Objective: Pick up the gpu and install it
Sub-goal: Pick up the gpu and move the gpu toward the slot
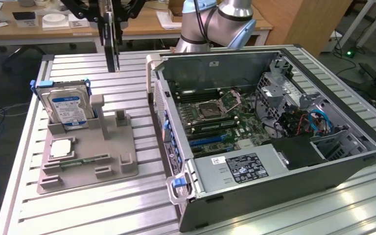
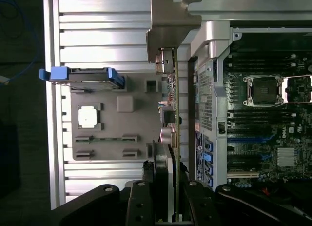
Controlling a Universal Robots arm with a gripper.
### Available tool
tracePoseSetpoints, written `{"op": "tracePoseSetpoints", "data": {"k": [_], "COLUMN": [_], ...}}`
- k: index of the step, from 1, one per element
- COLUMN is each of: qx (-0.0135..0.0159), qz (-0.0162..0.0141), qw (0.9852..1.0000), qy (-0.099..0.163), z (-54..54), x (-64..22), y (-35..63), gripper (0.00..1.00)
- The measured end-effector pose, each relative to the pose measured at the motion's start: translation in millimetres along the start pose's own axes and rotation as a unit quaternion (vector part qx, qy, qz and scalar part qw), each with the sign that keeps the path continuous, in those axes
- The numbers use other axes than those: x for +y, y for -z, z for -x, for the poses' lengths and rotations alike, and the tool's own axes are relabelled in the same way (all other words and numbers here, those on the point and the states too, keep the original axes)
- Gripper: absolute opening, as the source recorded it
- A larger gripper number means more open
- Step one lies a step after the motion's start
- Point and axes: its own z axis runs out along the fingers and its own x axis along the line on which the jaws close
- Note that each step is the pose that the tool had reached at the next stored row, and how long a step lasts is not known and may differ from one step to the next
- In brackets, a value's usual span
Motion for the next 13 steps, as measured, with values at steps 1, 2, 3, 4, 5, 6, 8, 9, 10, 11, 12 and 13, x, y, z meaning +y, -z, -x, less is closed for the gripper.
{"op": "tracePoseSetpoints", "data": {"k": [1, 2, 3, 4, 5, 6, 8, 9, 10, 11, 12, 13], "qx": [0.0000, 0.0000, 0.0000, 0.0000, 0.0000, 0.0000, 0.0000, 0.0000, 0.0000, 0.0000, 0.0000, 0.0000], "qz": [0.0000, 0.0000, 0.0000, 0.0000, 0.0000, 0.0000, 0.0000, 0.0000, 0.0000, 0.0000, -0.0001, 0.0000], "qw": [1.0000, 1.0000, 1.0000, 1.0000, 1.0000, 1.0000, 1.0000, 1.0000, 1.0000, 1.0000, 1.0000, 1.0000], "qy": [0.000, 0.000, 0.000, 0.000, 0.000, 0.000, 0.000, 0.000, 0.000, 0.000, 0.000, 0.000], "z": [0.5, 1.0, 1.2, 1.2, 1.5, 2.1, 3.0, 3.4, 3.7, 4.5, 5.1, 5.8], "x": [0.0, 0.0, 0.0, 0.0, 0.0, 0.0, 0.0, 0.1, 0.1, 0.1, 0.1, 0.1], "y": [0.0, 0.0, 0.0, 0.0, 0.0, 0.0, 0.0, 0.0, 0.0, 0.0, 0.0, 0.0], "gripper": [0.28, 0.28, 0.28, 0.28, 0.28, 0.28, 0.28, 0.28, 0.28, 0.28, 0.28, 0.28]}}
